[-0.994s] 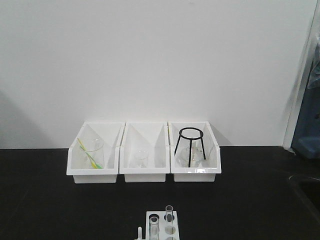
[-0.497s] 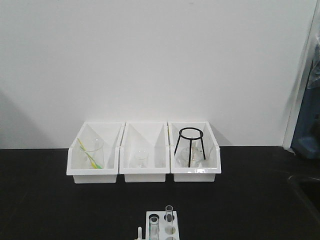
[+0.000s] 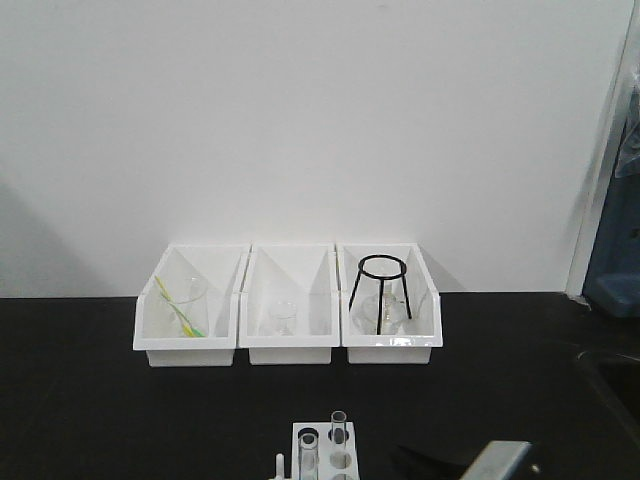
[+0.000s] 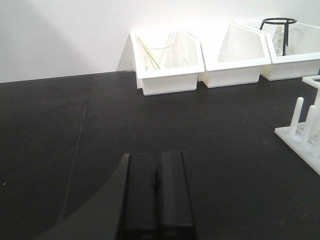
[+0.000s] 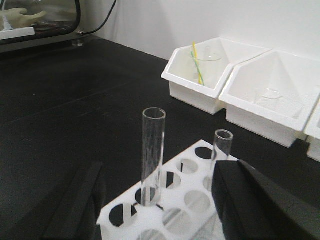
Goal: Flip and reinsert test tube from rack
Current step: 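Reach the right gripper down and grasp the tall clear glass tube, then lift the tube straight up out of the rack with the right gripper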
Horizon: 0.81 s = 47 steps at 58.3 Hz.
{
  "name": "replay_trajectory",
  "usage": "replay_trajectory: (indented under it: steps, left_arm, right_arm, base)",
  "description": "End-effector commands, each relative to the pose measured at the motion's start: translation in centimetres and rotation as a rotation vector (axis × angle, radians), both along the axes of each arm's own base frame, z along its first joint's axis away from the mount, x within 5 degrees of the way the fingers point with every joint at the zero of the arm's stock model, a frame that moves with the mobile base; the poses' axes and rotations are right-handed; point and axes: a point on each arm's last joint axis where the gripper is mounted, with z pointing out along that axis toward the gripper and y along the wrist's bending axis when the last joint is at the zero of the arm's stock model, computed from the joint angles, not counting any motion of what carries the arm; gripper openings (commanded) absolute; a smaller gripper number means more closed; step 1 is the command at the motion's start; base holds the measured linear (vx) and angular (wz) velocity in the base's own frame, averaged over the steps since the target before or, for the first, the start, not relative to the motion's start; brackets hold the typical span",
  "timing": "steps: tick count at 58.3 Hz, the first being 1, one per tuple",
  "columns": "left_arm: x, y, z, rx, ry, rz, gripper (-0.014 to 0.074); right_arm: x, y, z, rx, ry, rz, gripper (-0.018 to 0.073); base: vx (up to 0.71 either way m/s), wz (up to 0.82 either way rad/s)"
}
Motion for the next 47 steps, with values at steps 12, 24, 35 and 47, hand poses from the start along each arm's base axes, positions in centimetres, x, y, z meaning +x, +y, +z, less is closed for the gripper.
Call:
replay_trajectory:
  steps: [12, 24, 35, 47]
  left_arm:
    - [0.0, -0.1, 0.9, -0.021, -0.09, -0.014, -0.0006]
    - [0.0, -0.1, 0.9, -0.021, -0.09, -0.014, -0.0006]
    - [0.0, -0.1, 0.9, -0.021, -0.09, -0.014, -0.0006]
    - [0.0, -0.1, 0.9, -0.021, -0.09, -0.014, -0.0006]
  right_arm:
    - [4.8, 4.0, 0.4, 0.082, -0.11, 0.105, 0.0498]
    - [6.8, 5.3, -1.0, 0.081, -0.083, 0.113, 0.0491]
    - [6.9, 5.4, -1.1, 0.086, -0.085, 0.114, 0.0294]
    - [6.9, 5.4, -0.9, 0.103, -0.097, 0.121, -0.0017]
  base:
    - [0.0, 0.0]
    - [0.0, 0.0]
    - [0.0, 0.0]
    - [0.0, 0.0]
